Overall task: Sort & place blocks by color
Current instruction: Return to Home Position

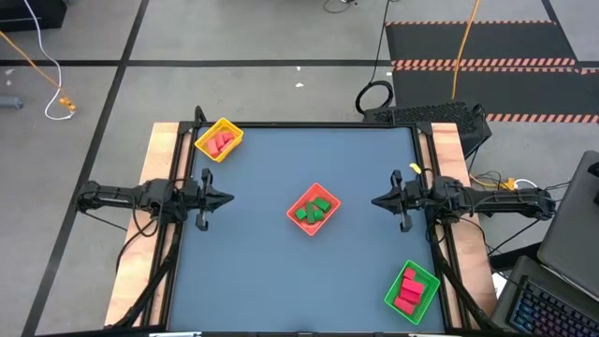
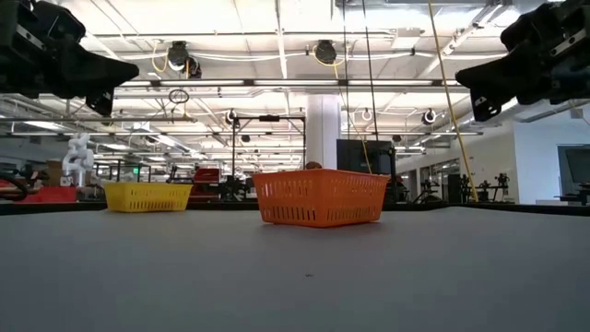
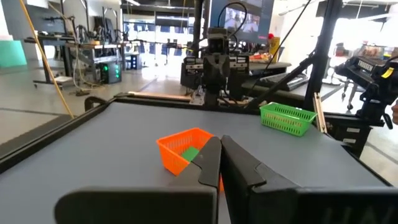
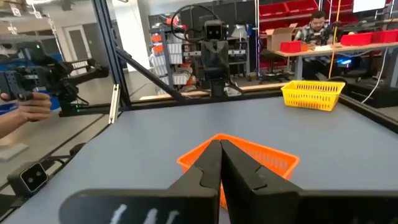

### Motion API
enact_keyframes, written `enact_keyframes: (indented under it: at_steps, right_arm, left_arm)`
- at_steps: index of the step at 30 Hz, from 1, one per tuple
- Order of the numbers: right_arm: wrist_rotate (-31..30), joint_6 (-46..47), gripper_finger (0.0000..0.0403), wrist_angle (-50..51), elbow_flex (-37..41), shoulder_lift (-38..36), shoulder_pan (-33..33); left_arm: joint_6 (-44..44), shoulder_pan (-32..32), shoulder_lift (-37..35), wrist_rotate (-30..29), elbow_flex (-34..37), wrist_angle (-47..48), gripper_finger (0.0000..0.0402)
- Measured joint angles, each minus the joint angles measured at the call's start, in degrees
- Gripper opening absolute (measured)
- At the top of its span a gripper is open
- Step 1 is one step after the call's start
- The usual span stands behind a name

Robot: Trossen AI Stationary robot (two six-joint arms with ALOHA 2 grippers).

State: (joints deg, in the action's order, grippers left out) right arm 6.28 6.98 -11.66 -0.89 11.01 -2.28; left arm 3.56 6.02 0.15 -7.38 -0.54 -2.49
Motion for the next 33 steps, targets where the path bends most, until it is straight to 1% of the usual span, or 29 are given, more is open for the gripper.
enact_keyframes:
  at_steps: [5,9,14,19,22,26,29,33]
  right_arm:
    - [0.0,-0.4,0.0000,1.2,0.0,-0.2,0.0]
    - [-0.1,-1.1,0.0000,1.0,0.0,-0.3,0.0]
    - [-0.1,-1.4,0.0000,0.6,0.0,-0.3,0.0]
    - [-0.2,-3.1,0.0000,-2.2,0.0,-0.3,0.0]
    - [-0.2,-3.2,0.0000,-3.6,0.0,-0.8,0.0]
    - [-0.2,-3.2,0.0000,-1.0,0.0,-1.6,0.0]
    - [-0.2,-3.3,0.0000,1.0,0.0,-1.5,0.0]
    - [-0.2,-4.9,0.0000,1.0,0.0,-1.6,0.0]
  left_arm:
    - [0.0,0.0,0.0,-0.2,0.0,0.0,0.0015]
    - [-0.3,0.0,0.0,-0.7,0.0,-0.4,0.0004]
    - [-0.9,0.0,0.0,-0.8,0.0,-1.9,0.0010]
    - [-0.9,0.0,0.0,-0.8,0.0,-2.0,0.0003]
    - [-0.9,0.0,0.0,-0.8,0.0,-2.1,0.0011]
    - [-1.6,0.0,0.0,-0.9,-0.1,0.1,0.0018]
    - [-1.7,0.0,0.7,-2.1,-0.1,0.2,0.0012]
    - [-1.8,0.0,0.7,-4.7,-0.1,0.0,0.0003]
